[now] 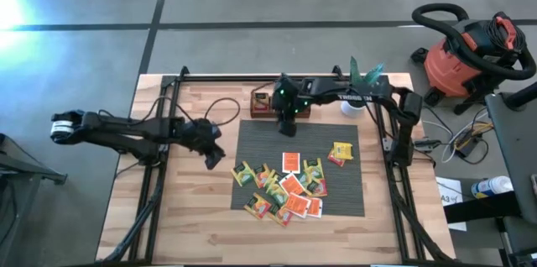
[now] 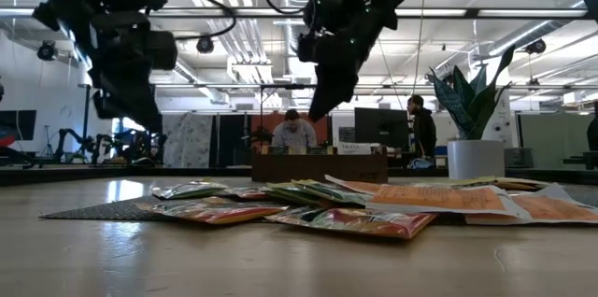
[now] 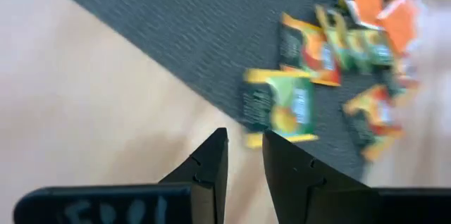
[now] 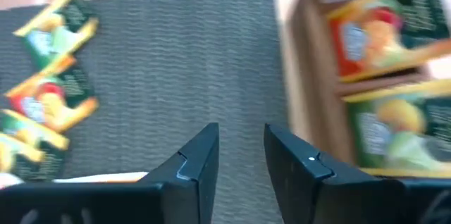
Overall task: Pick & Place Tea
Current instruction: Put the yellow tea bag into the middle section of the wooden organizer
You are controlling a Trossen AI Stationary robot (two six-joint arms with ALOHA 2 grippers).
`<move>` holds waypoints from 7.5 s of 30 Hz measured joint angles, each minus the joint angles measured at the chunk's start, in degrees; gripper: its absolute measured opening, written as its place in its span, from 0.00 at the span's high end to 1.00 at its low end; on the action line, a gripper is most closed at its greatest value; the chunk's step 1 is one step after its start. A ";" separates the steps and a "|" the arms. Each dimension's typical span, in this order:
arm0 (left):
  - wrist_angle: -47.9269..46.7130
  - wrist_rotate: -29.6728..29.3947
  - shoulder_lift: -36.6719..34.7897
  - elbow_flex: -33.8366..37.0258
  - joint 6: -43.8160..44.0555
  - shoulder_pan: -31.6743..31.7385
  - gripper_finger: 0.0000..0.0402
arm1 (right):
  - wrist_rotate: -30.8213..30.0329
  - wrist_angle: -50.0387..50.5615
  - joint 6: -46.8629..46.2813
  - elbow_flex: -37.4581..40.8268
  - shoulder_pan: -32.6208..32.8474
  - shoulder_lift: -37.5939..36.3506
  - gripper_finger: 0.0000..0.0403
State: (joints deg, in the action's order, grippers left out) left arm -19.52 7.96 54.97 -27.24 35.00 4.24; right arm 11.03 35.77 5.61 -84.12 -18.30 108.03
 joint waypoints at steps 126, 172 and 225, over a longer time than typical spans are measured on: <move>36.06 -29.93 30.80 1.86 36.86 -20.78 0.79 | 23.23 -24.24 -35.61 -7.63 13.03 24.33 0.65; 35.13 -24.42 32.03 1.22 34.25 -23.14 0.79 | 13.23 -19.10 -35.16 -7.61 11.78 21.57 0.65; 29.50 -38.97 9.81 1.20 30.54 -22.94 0.79 | -2.40 -9.78 -22.92 -7.72 1.41 2.26 0.98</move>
State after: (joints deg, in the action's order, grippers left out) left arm 9.98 -31.02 64.78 -26.04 65.54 -18.70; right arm 8.63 26.00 -17.31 -91.83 -16.89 110.28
